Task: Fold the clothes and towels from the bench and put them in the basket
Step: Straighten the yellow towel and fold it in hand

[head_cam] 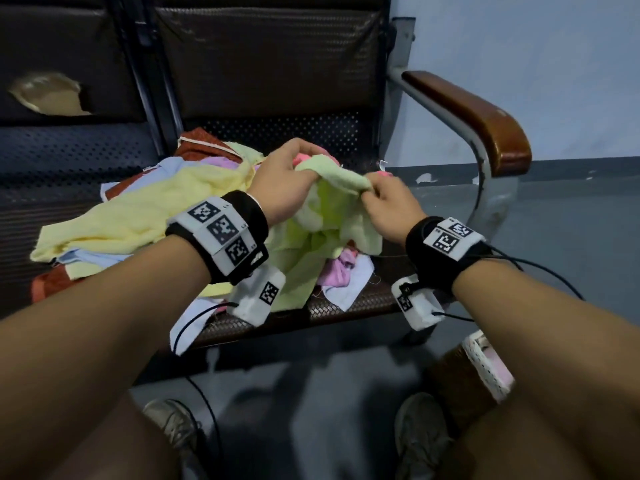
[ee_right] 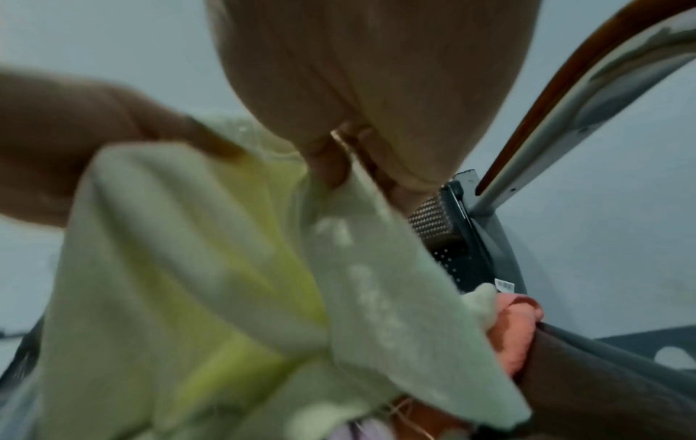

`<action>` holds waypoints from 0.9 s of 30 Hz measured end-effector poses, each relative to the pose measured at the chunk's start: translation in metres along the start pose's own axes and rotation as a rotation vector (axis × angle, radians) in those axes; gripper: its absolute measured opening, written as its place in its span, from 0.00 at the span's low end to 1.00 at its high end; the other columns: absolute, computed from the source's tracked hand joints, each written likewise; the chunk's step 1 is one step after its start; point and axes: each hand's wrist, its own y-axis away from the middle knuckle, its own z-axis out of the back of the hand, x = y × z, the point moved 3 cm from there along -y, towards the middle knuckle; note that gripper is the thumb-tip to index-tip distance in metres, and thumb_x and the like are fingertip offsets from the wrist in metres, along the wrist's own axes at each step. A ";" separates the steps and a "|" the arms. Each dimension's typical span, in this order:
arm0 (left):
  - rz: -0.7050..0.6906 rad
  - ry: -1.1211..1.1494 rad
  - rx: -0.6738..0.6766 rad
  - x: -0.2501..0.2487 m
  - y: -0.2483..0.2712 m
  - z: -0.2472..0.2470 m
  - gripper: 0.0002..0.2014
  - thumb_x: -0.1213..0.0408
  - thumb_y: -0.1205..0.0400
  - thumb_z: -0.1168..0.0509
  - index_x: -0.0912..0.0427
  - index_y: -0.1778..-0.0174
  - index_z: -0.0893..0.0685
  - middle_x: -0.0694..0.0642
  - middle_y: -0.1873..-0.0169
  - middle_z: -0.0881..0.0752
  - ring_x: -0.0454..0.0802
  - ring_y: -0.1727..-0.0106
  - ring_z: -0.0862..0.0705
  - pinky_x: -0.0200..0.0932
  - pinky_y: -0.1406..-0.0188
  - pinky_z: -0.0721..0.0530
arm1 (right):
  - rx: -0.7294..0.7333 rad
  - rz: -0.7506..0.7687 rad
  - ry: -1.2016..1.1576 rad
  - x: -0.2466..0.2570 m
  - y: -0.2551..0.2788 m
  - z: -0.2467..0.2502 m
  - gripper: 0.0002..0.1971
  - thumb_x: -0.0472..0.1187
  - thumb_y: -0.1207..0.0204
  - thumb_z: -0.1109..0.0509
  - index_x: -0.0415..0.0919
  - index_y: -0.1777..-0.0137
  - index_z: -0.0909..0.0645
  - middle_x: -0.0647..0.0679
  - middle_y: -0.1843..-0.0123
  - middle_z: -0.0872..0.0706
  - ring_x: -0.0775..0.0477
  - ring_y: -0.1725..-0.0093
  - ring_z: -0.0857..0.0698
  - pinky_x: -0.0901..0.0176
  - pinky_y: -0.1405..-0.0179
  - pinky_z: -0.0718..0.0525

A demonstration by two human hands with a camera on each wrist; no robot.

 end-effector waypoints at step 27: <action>0.355 0.746 -0.114 -0.004 0.004 0.010 0.18 0.81 0.18 0.51 0.78 0.48 0.15 0.68 0.55 0.10 0.58 0.57 0.09 0.44 0.60 0.10 | 0.061 0.335 0.152 0.053 0.028 0.005 0.14 0.30 0.25 0.38 0.45 0.43 0.23 0.58 0.69 0.22 0.62 0.69 0.24 0.54 0.64 0.27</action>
